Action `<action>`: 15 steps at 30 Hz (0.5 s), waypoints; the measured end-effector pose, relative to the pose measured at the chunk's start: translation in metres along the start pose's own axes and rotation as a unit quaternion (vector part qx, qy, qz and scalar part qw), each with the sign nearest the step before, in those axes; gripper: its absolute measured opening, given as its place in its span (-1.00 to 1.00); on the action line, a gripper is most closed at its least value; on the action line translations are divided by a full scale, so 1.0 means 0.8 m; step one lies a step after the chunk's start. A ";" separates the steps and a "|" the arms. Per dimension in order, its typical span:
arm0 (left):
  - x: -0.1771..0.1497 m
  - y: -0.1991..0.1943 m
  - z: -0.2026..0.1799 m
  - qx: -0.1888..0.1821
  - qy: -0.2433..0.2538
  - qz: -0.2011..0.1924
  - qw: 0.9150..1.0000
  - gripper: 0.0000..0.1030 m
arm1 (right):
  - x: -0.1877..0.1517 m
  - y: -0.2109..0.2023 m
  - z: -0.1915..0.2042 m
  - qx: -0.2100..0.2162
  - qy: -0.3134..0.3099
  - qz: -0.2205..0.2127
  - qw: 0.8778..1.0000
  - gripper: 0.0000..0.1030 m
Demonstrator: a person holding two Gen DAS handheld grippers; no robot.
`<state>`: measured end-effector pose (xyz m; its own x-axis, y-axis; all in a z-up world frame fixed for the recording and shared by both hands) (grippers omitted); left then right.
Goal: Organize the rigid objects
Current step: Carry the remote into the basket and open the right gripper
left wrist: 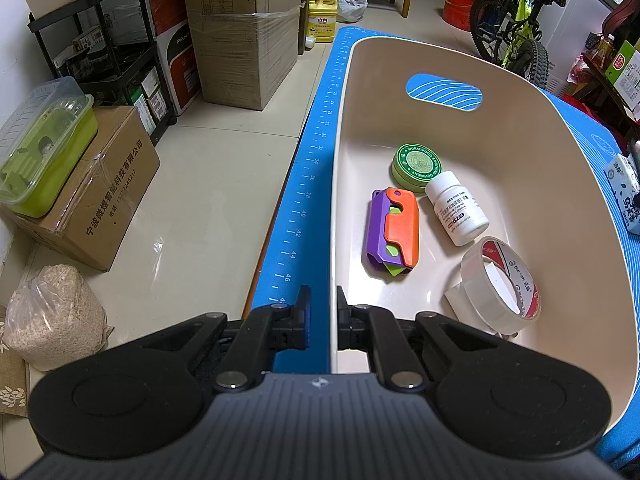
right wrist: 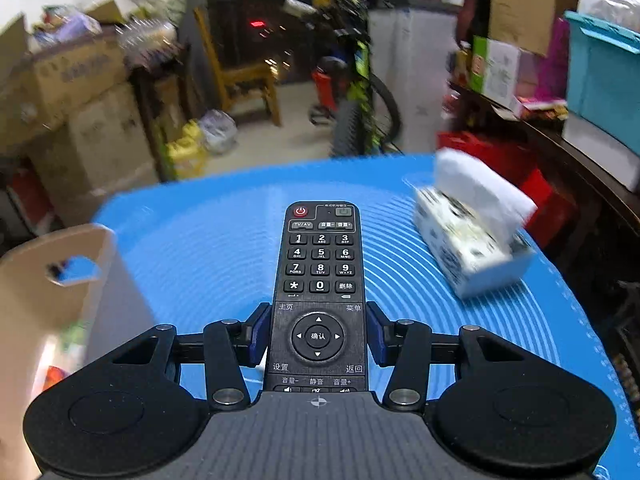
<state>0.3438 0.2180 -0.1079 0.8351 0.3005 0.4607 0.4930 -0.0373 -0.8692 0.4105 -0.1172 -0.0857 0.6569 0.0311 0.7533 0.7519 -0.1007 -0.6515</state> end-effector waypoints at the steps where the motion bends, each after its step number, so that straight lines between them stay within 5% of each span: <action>1: 0.000 0.000 0.000 0.000 0.000 0.000 1.000 -0.75 | 0.007 -0.007 0.007 0.008 -0.004 -0.010 1.000 0.05; 9: 0.000 0.000 0.000 0.000 0.000 0.000 1.000 -0.75 | 0.050 -0.057 0.092 0.092 -0.063 -0.070 0.991 0.05; 15: 0.001 0.000 0.000 0.000 0.000 0.000 1.000 -0.75 | 0.060 -0.056 0.165 0.153 -0.095 -0.061 0.982 0.05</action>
<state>0.3441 0.2185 -0.1077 0.8351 0.3012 0.4604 0.4930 -0.0383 -0.8692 0.4156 0.0204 -0.0326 0.5383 0.2120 0.8156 0.7876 0.2178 -0.5764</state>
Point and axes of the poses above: each gripper's, at about its wrist camera, not at the fingertips, and y roughly the way its jaws point, z to its left, x to its top, the point moved 9 cm from there along y, roughly the way its jaws point, and after that the axes turned 15 degrees about -y, right-handed, at the moved point
